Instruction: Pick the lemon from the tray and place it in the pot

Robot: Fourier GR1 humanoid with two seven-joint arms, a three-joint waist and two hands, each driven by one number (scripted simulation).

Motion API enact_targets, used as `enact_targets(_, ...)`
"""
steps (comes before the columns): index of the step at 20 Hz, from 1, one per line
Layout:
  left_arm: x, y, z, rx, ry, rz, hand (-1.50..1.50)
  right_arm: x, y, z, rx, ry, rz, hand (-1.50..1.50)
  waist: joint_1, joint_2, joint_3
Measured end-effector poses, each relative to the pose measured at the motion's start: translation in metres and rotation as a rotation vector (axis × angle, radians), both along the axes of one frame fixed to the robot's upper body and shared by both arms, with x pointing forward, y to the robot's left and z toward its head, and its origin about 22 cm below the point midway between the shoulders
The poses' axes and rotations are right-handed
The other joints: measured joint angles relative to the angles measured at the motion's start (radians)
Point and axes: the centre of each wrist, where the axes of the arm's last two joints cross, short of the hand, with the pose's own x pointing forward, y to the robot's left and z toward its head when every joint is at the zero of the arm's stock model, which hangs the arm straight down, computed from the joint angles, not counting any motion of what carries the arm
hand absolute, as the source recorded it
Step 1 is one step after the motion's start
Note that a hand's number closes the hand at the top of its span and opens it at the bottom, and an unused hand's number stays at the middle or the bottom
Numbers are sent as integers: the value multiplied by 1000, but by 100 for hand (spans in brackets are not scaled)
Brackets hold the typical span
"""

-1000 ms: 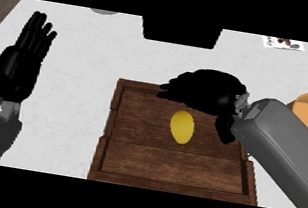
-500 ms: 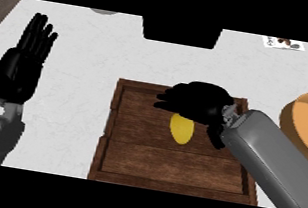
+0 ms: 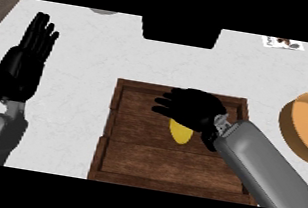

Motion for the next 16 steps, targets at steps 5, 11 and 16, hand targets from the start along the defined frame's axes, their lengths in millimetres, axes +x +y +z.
enact_targets(5,3,0,4,-3,-3,2,0,5,6,-22,-26,-13,-30,-150,3,1,0)
enact_targets(11,1,4,1,0,-10,5,0,9,8,-43,-20,-4,-21,-150,3,1,0)
enact_targets(16,0,0,3,-1,-6,3,0,13,11,-65,-22,20,-14,-150,4,0,0)
